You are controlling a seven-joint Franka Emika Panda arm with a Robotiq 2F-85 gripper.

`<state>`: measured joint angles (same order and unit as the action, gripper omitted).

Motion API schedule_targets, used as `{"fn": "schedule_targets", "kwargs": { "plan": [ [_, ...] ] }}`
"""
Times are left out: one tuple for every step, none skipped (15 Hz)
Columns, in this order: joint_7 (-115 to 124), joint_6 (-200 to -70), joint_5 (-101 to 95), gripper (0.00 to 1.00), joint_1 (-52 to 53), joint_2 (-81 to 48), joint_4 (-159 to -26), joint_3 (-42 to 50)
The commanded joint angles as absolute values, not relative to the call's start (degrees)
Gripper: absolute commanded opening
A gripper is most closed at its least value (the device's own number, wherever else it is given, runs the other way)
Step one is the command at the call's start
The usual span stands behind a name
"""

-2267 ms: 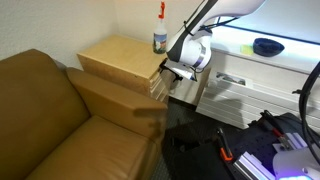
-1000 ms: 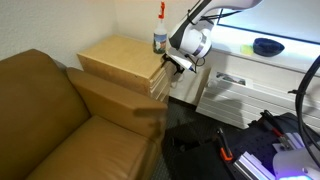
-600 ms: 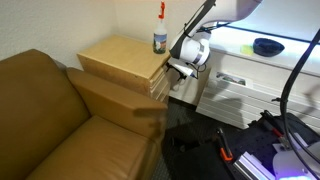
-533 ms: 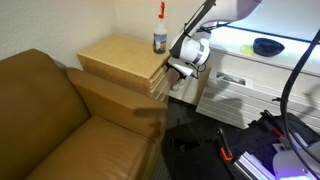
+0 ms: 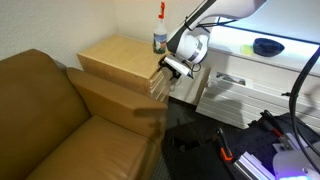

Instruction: Open the top drawer of the cabinet.

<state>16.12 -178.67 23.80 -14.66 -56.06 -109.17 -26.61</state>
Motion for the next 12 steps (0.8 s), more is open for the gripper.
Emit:
{"fn": "schedule_targets", "kwargs": {
  "plan": [
    [16.2,-178.6,24.5,1.00,-13.2,-55.8,-108.3,-25.0],
    [15.1,-178.3,23.9,1.00,-14.3,-57.2,-106.6,-26.0],
    [14.5,-178.2,23.7,1.00,-14.8,-58.2,-105.4,-26.7],
    [14.0,-177.8,23.4,1.00,-15.1,-58.9,-104.2,-27.3],
    [13.6,-177.2,23.2,1.00,-15.2,-59.2,-103.4,-27.5],
    [13.5,-176.2,23.3,1.00,-14.8,-59.4,-103.0,-27.2],
    [13.7,-175.5,23.3,1.00,-13.9,-59.2,-102.6,-26.1],
    [14.3,-174.5,23.6,1.00,-13.0,-58.8,-102.4,-24.7],
    [14.2,-173.5,23.6,1.00,-12.9,-59.1,-101.8,-24.5],
    [14.7,-172.4,23.8,1.00,-12.3,-58.9,-101.3,-23.2],
    [15.0,-172.0,24.1,1.00,-11.7,-58.8,-100.9,-22.3],
    [14.0,-173.9,24.7,1.00,-12.8,-57.7,-103.5,-23.6]
  ]
}}
